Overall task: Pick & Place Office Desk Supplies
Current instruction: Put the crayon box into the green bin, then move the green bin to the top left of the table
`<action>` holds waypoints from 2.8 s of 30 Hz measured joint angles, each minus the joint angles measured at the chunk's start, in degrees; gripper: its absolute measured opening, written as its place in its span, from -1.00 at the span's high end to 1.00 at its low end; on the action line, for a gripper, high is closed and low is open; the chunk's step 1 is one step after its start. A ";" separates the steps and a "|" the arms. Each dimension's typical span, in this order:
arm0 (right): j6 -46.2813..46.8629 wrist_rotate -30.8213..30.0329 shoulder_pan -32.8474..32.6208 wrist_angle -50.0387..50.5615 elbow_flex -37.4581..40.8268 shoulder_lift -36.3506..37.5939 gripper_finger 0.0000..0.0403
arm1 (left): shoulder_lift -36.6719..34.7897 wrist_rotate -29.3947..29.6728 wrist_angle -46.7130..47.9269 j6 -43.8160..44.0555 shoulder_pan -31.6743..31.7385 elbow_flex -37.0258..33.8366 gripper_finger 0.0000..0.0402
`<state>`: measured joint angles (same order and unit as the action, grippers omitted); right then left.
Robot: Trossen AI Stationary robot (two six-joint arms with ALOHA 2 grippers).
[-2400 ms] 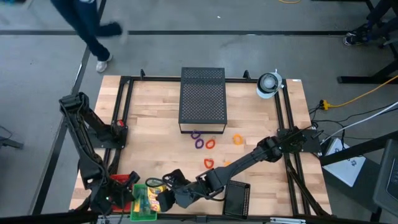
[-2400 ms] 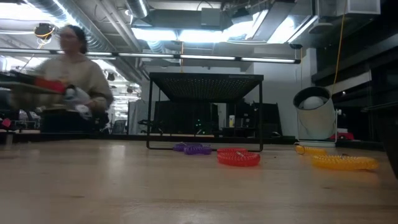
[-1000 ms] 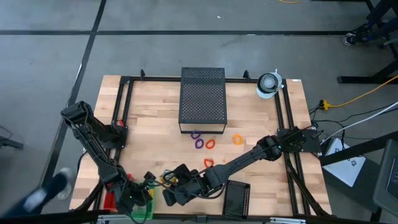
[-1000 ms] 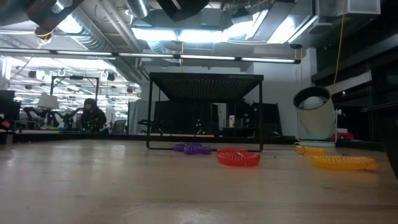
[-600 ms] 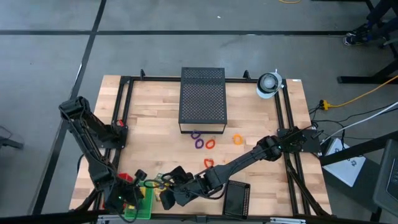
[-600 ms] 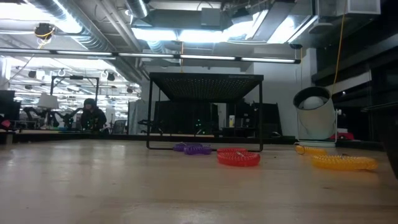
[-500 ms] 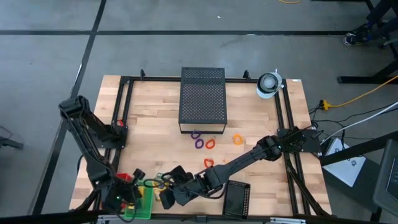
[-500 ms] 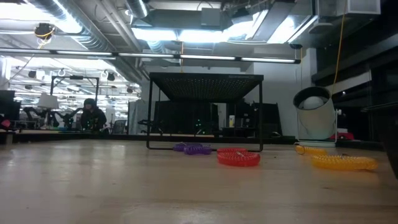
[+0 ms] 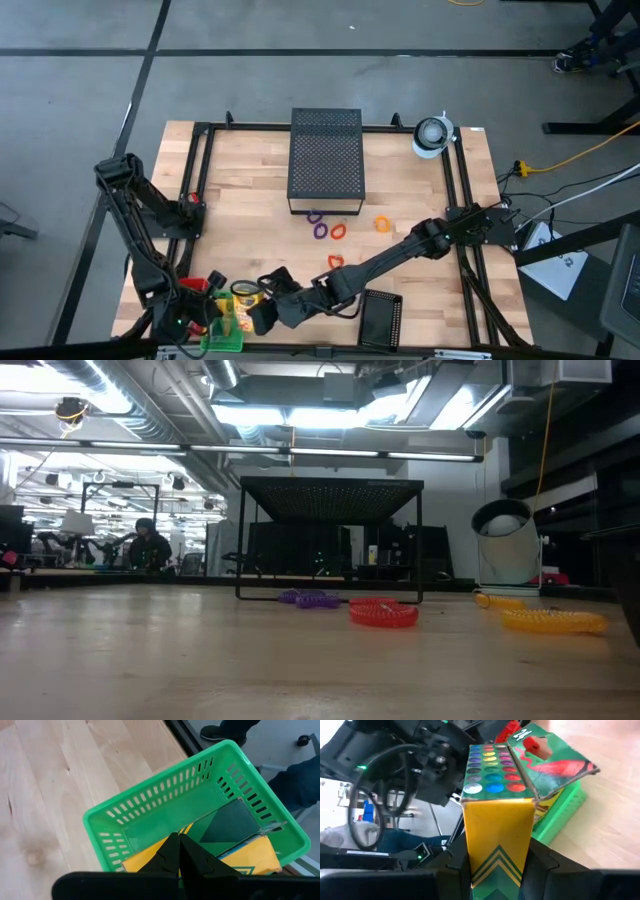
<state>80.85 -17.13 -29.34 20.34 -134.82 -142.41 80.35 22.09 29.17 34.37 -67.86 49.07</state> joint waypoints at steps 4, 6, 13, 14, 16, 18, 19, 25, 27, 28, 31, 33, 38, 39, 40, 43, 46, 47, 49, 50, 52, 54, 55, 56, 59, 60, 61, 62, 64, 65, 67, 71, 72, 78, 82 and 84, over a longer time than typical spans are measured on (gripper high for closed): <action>1.38 1.78 0.31 -6.13 0.00 -3.54 0.44 | 0.01 0.35 0.04 -0.05 -0.23 -0.01 0.99; 2.70 2.08 0.40 -5.97 0.03 -4.68 0.44 | 0.01 0.50 0.05 -0.14 -0.37 -0.01 0.99; 5.56 2.31 0.09 -6.82 0.04 -4.57 0.44 | 0.01 0.94 0.26 -0.42 -0.85 -0.03 0.99; 5.86 2.35 0.09 -6.94 0.04 -4.57 0.44 | 0.01 1.04 0.26 -0.67 -0.85 -0.03 0.99; 6.37 2.74 0.09 -6.89 0.04 -4.58 0.44 | 0.03 1.55 0.26 -1.12 -0.85 -0.03 0.99; 6.39 2.96 0.20 -6.59 0.04 -4.57 0.44 | 0.05 2.09 0.26 -1.56 -0.85 -0.05 0.99; 6.18 3.03 0.30 -6.59 0.04 -4.58 0.44 | 0.05 2.13 0.26 -2.06 -0.83 -0.05 0.99; 5.94 3.09 0.82 -10.12 -0.15 -5.99 0.44 | 0.05 2.48 0.26 -2.77 -0.63 -0.05 0.99; 6.10 5.10 1.09 -11.57 0.04 -7.65 0.44 | 0.06 3.04 0.25 -3.23 -0.53 -0.07 0.99; 6.76 6.08 1.21 -13.90 0.04 -8.93 0.44 | 0.07 3.27 0.30 -3.51 -0.32 -0.10 0.99; 8.03 8.20 1.50 -14.27 0.13 -10.73 0.44 | 0.10 3.49 0.37 -3.62 -0.05 -0.10 0.99; 8.35 8.76 1.60 -14.35 0.13 -11.13 0.44 | 0.10 3.47 0.38 -4.10 0.34 -0.10 0.99; 8.54 9.10 1.68 -14.37 0.05 -11.13 0.44 | 0.10 2.92 0.28 -5.09 1.56 -0.10 0.99; 8.75 9.49 1.70 -14.21 -0.01 -11.13 0.44 | 0.10 2.79 0.23 -5.33 1.89 -0.10 0.99; 9.13 10.06 1.70 -13.97 -0.03 -11.13 0.44 | 0.10 2.74 0.22 -5.70 2.14 -0.10 0.99; 11.04 11.28 1.80 -12.12 -0.11 -11.11 0.44 | 0.10 2.31 -0.40 -6.66 2.58 -0.10 0.99; 11.70 12.28 2.13 -11.40 -0.15 -11.11 0.44 | 0.10 1.95 -0.85 -7.46 2.78 -0.10 0.99; 11.73 12.42 2.23 -11.33 -0.15 -11.11 0.44 | 0.10 1.93 -0.85 -7.60 2.78 -0.10 0.99; 11.75 12.68 2.51 -11.27 -0.15 -11.11 0.44 | 0.10 1.37 -0.88 -7.42 2.77 -0.10 0.99; 11.77 12.71 2.63 -11.17 -0.15 -11.11 0.44 | 0.10 1.11 -0.90 -7.10 2.67 -0.10 0.99; 11.79 13.31 2.93 -11.12 -0.15 -11.11 0.44 | 0.07 1.13 -0.90 -6.75 2.12 -0.10 0.99; 11.73 13.39 3.24 -10.95 -0.15 -11.11 0.44 | 0.07 1.33 -0.90 -6.54 1.62 -0.10 0.99; 11.37 13.66 3.44 -10.93 -0.15 -11.11 0.44 | 0.07 1.37 -0.90 -6.34 1.48 -0.10 0.99; 11.03 13.93 3.64 -10.95 -0.15 -11.11 0.44 | 0.07 1.39 -0.90 -6.25 1.37 -0.10 0.99; 10.40 14.01 4.11 -11.70 -0.15 -11.11 0.39 | 0.05 1.36 -0.89 -6.03 0.94 -0.10 0.99; 10.39 14.03 4.24 -11.84 -0.15 -11.11 0.30 | 0.05 1.45 -0.87 -5.78 0.77 -0.10 0.99; 10.44 14.36 4.36 -12.04 -0.15 -11.11 0.20 | 0.05 1.48 -0.81 -5.54 0.60 -0.10 0.99; 10.54 14.90 4.45 -12.36 -0.15 -11.11 0.08 | 0.03 1.48 -0.71 -5.21 0.36 -0.10 0.99; 11.46 15.06 4.48 -13.58 -0.15 -11.11 -0.14 | 0.03 1.65 -0.65 -4.69 -0.26 -0.10 0.99; 11.74 15.08 4.44 -14.43 -0.15 -11.11 -0.22 | 0.03 1.86 -0.66 -4.40 -0.56 -0.10 0.99; 12.31 15.19 4.39 -15.46 -0.17 -11.08 -0.34 | 0.03 2.18 -0.62 -3.89 -1.10 -0.10 0.99; 13.02 14.12 4.11 -18.42 -0.17 -11.06 -0.40 | 0.03 2.38 -0.56 -3.46 -1.58 -0.10 0.99; 12.96 13.65 4.06 -19.55 -0.17 -11.06 -0.39 | 0.03 2.47 -0.55 -3.47 -1.59 -0.10 0.99; 6.38 12.12 3.67 -21.01 -0.20 -9.93 -0.32 | 0.03 3.68 -0.50 -5.22 -1.61 -0.10 0.99; -0.79 10.28 2.70 -20.40 -0.20 -7.76 -0.29 | -0.06 4.08 -0.68 -6.16 -0.85 -0.10 0.99; -4.67 9.04 2.28 -19.93 -0.20 -6.99 -0.28 | -0.23 3.67 -0.70 -7.16 0.23 -0.10 0.99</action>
<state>76.17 -8.09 -27.06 0.41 -135.02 -149.40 80.12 25.76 28.47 27.21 -67.62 48.97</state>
